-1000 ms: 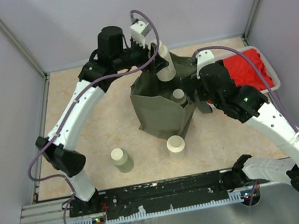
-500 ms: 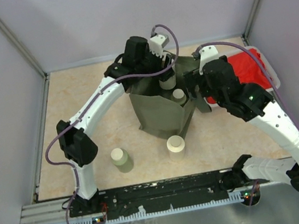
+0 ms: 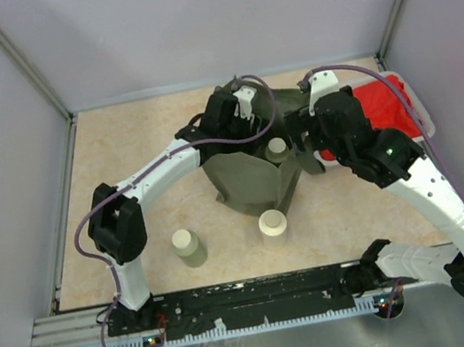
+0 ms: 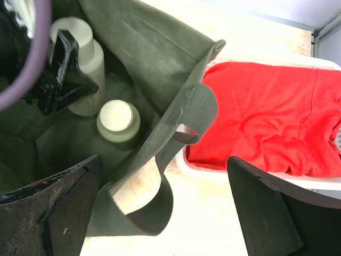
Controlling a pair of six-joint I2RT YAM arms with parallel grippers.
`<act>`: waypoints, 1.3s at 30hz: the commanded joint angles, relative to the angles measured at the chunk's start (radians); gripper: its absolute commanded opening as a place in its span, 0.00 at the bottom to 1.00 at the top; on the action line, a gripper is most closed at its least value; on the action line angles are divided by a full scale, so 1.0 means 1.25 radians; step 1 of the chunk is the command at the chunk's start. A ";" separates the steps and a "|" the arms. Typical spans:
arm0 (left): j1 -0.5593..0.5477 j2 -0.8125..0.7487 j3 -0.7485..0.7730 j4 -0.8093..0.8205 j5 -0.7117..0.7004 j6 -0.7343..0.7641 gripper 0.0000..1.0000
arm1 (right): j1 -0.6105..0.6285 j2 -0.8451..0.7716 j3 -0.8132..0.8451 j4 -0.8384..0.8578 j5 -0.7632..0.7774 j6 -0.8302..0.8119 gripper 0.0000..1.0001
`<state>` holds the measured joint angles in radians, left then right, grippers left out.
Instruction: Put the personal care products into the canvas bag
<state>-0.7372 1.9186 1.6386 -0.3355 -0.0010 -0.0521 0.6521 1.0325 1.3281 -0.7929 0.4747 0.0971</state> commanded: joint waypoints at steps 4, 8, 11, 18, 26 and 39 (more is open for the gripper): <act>0.001 -0.043 -0.052 0.171 -0.027 -0.054 0.00 | 0.005 -0.016 -0.005 0.029 0.019 -0.017 0.99; 0.001 -0.013 -0.050 0.181 -0.024 -0.055 0.00 | 0.005 -0.016 -0.005 0.030 0.016 -0.015 0.99; 0.001 0.006 -0.063 0.205 -0.007 -0.056 0.00 | 0.005 -0.015 -0.006 0.028 0.017 -0.016 0.99; 0.001 0.045 -0.063 0.212 0.024 -0.064 0.29 | 0.005 -0.015 0.001 0.019 0.023 -0.019 0.99; 0.001 0.048 -0.056 0.168 0.031 -0.072 0.69 | 0.005 -0.012 -0.001 0.024 0.016 -0.018 0.99; 0.001 0.036 0.003 0.076 0.107 -0.057 1.00 | 0.005 -0.015 -0.003 0.022 0.009 -0.014 0.99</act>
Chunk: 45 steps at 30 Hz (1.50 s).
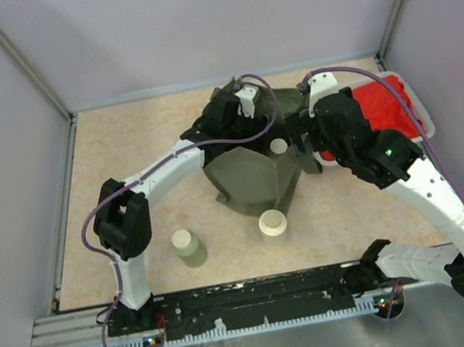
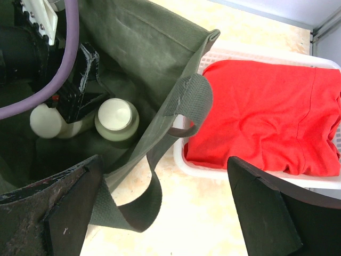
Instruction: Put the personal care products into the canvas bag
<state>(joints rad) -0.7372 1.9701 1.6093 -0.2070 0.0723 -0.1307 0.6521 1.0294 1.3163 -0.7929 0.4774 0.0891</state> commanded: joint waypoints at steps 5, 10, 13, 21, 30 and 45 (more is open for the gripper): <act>0.001 -0.088 0.033 -0.030 0.070 0.012 1.00 | 0.005 -0.015 0.015 0.016 -0.007 -0.006 0.99; 0.001 -0.229 0.050 -0.029 0.101 0.028 1.00 | 0.005 -0.032 0.024 0.016 -0.014 -0.017 0.99; 0.001 -0.300 0.066 -0.045 0.116 0.037 1.00 | 0.005 -0.044 0.028 0.017 -0.017 -0.020 0.99; 0.002 -0.452 0.040 -0.052 0.072 0.061 1.00 | 0.005 -0.041 0.037 -0.003 -0.074 -0.011 0.99; 0.003 -0.505 0.007 -0.041 -0.003 0.072 1.00 | 0.005 -0.027 0.076 -0.036 -0.141 -0.008 0.99; 0.003 -0.703 -0.028 -0.179 -0.213 0.124 1.00 | 0.231 -0.067 -0.056 -0.126 -0.297 0.081 0.99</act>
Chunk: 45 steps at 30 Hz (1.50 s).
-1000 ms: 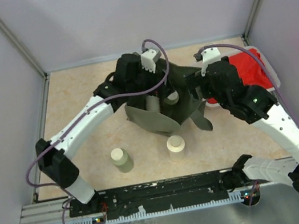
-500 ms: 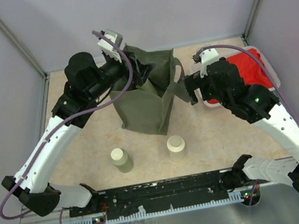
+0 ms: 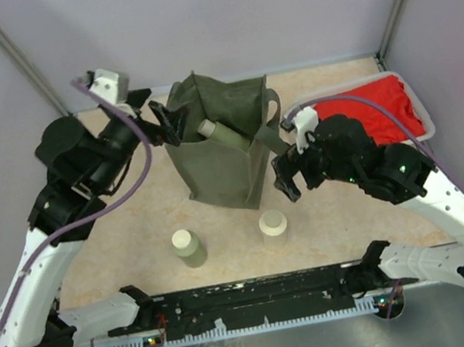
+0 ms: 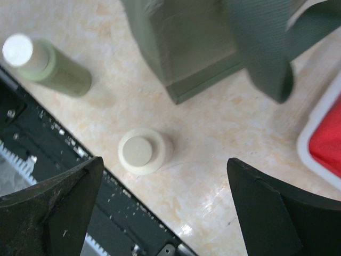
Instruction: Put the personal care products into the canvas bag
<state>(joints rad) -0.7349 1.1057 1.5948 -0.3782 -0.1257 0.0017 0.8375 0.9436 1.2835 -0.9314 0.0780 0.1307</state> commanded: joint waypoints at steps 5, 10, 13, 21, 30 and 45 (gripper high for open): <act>0.001 -0.012 -0.038 -0.047 -0.060 0.018 1.00 | 0.185 0.042 -0.090 -0.017 0.101 0.098 0.99; 0.001 -0.018 -0.063 -0.030 -0.047 0.010 1.00 | 0.190 0.065 -0.179 0.042 0.113 0.112 0.99; 0.001 -0.018 -0.069 -0.031 -0.044 0.009 1.00 | 0.195 0.078 -0.225 0.088 0.106 0.118 0.99; 0.001 -0.020 -0.090 -0.024 -0.040 0.006 1.00 | 0.239 0.139 -0.262 0.162 0.141 0.115 0.99; 0.001 -0.036 -0.109 -0.019 -0.052 0.008 1.00 | 0.242 0.222 -0.269 0.183 0.161 0.129 0.99; 0.001 -0.040 -0.129 -0.013 -0.056 0.004 1.00 | 0.241 0.277 -0.274 0.212 0.132 0.127 0.47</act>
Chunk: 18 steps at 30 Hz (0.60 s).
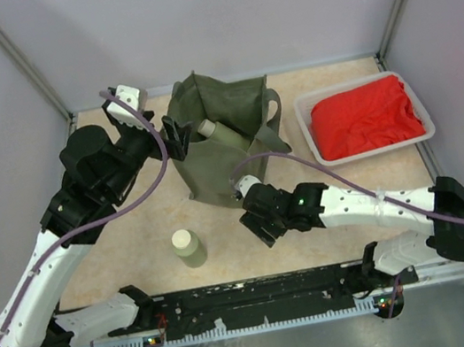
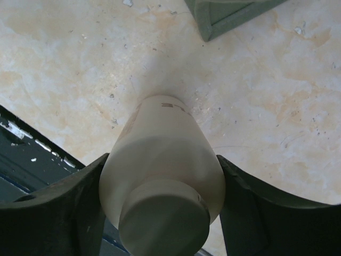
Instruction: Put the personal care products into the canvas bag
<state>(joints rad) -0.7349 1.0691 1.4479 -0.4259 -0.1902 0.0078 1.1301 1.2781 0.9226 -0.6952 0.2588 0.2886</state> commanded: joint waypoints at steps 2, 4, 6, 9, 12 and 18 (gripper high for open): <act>0.001 -0.011 -0.012 0.025 -0.004 -0.001 1.00 | 0.008 0.005 0.025 0.017 -0.010 0.004 0.28; 0.001 -0.011 -0.013 0.025 -0.003 -0.003 1.00 | 0.007 -0.004 0.040 0.006 -0.010 0.008 0.14; 0.002 -0.010 -0.013 0.024 -0.001 -0.003 1.00 | 0.007 -0.016 0.063 -0.013 -0.009 0.013 0.04; 0.001 -0.012 -0.015 0.024 0.001 -0.004 1.00 | 0.007 -0.040 0.112 -0.058 -0.005 0.022 0.00; 0.001 -0.011 -0.019 0.024 0.000 -0.004 1.00 | 0.008 -0.057 0.178 -0.100 -0.004 0.014 0.00; 0.001 -0.007 -0.021 0.019 -0.004 -0.004 1.00 | 0.008 -0.082 0.341 -0.145 -0.036 -0.039 0.00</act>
<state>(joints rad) -0.7349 1.0695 1.4281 -0.4240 -0.1902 0.0044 1.1305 1.2694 1.1622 -0.9104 0.2272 0.2882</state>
